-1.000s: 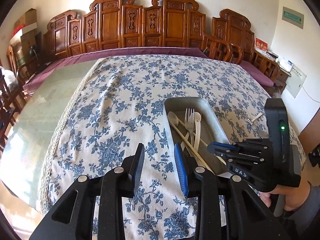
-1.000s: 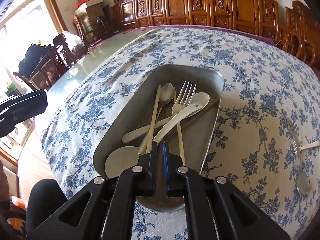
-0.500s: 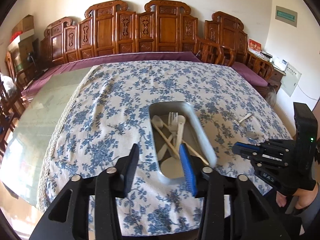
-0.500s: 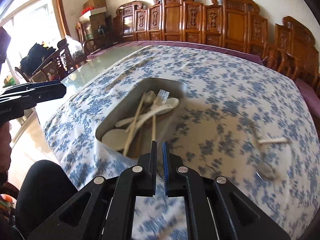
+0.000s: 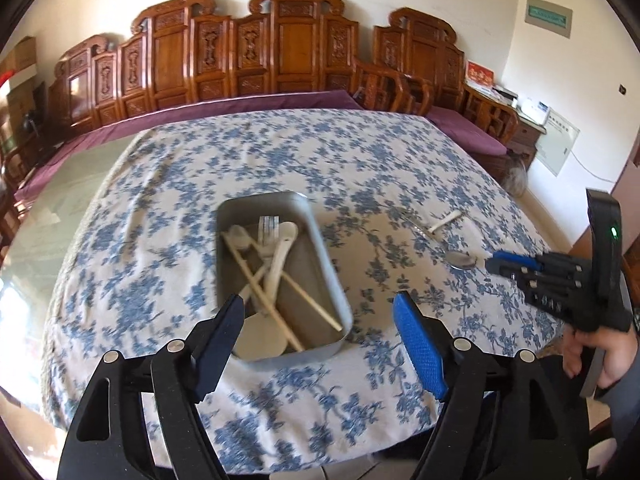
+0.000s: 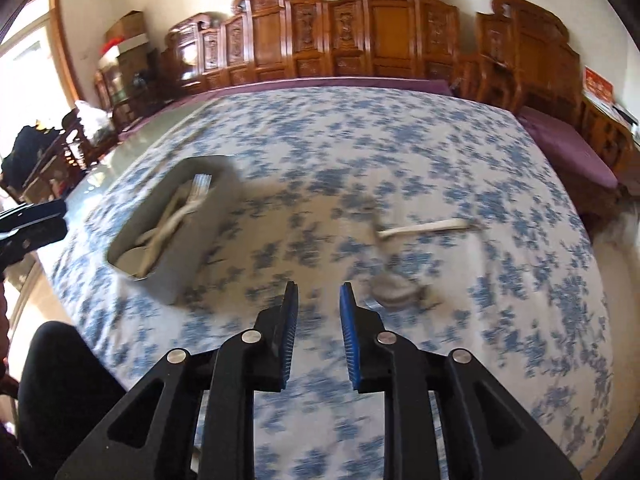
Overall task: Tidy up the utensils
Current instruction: 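Move the right tool to the cloth and grasp the smiley-face metal spoon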
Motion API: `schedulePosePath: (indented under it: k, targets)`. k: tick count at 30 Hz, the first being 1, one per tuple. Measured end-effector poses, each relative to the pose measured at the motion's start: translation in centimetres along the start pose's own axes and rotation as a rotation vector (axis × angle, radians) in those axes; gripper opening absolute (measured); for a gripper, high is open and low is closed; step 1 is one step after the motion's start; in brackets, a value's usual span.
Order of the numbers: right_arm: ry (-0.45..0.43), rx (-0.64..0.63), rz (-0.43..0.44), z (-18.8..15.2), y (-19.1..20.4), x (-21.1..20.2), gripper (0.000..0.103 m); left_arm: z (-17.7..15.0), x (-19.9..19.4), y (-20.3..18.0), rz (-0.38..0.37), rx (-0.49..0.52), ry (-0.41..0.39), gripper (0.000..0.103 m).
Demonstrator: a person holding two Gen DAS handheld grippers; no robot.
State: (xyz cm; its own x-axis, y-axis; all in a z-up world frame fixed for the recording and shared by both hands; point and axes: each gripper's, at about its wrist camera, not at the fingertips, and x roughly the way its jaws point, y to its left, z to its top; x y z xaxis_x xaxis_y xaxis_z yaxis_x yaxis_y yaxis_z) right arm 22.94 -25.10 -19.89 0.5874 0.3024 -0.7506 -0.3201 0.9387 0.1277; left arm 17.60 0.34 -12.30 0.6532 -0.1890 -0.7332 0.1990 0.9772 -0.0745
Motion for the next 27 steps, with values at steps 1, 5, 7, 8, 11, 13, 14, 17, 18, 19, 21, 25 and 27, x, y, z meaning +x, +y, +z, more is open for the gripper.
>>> schedulePosePath:
  k: [1,5,7,8,11,13,14,17,18,19,21,25,27]
  targets:
    - [0.009,0.007,-0.005,0.3,-0.9,0.5,0.024,0.3,0.5,-0.3,-0.005,0.006,0.003,0.073]
    - [0.048,0.000,-0.036,1.7,-3.0,3.1,0.024,1.5,2.6,-1.2,-0.032,0.011,0.025,0.073]
    - [0.074,-0.010,-0.042,2.3,-3.8,4.8,0.024,2.0,3.8,-1.6,-0.041,0.015,0.038,0.073]
    - [0.092,-0.014,-0.044,2.6,-4.2,5.9,0.024,2.2,4.4,-1.8,-0.044,0.020,0.048,0.073]
    - [0.132,-0.028,-0.039,3.1,-4.6,8.4,0.024,2.6,5.8,-2.3,-0.059,0.030,0.070,0.073]
    - [0.150,-0.045,-0.038,3.3,-4.5,9.6,0.024,2.8,6.5,-2.6,-0.065,0.039,0.080,0.073]
    - [0.161,-0.055,-0.038,3.4,-4.4,10.3,0.024,2.9,6.8,-2.8,-0.065,0.045,0.082,0.073]
    - [0.198,-0.091,-0.038,3.6,-4.1,12.0,0.024,3.5,7.7,-3.2,-0.066,0.061,0.087,0.073]
    - [0.207,-0.110,-0.045,3.6,-3.9,12.5,0.023,3.6,7.9,-3.3,-0.070,0.060,0.088,0.073]
    - [0.205,-0.132,-0.057,3.7,-3.7,12.7,0.023,3.7,8.2,-3.3,-0.074,0.059,0.089,0.073]
    - [0.210,-0.150,-0.060,3.9,-3.6,13.0,0.022,3.9,8.5,-3.5,-0.078,0.060,0.090,0.073]
    - [0.221,-0.156,-0.064,4.1,-3.4,13.1,0.007,4.3,9.2,-3.7,-0.087,0.060,0.097,0.073]
    - [0.224,-0.156,-0.060,4.0,-3.4,13.0,0.007,4.5,9.7,-4.0,-0.094,0.060,0.103,0.073]
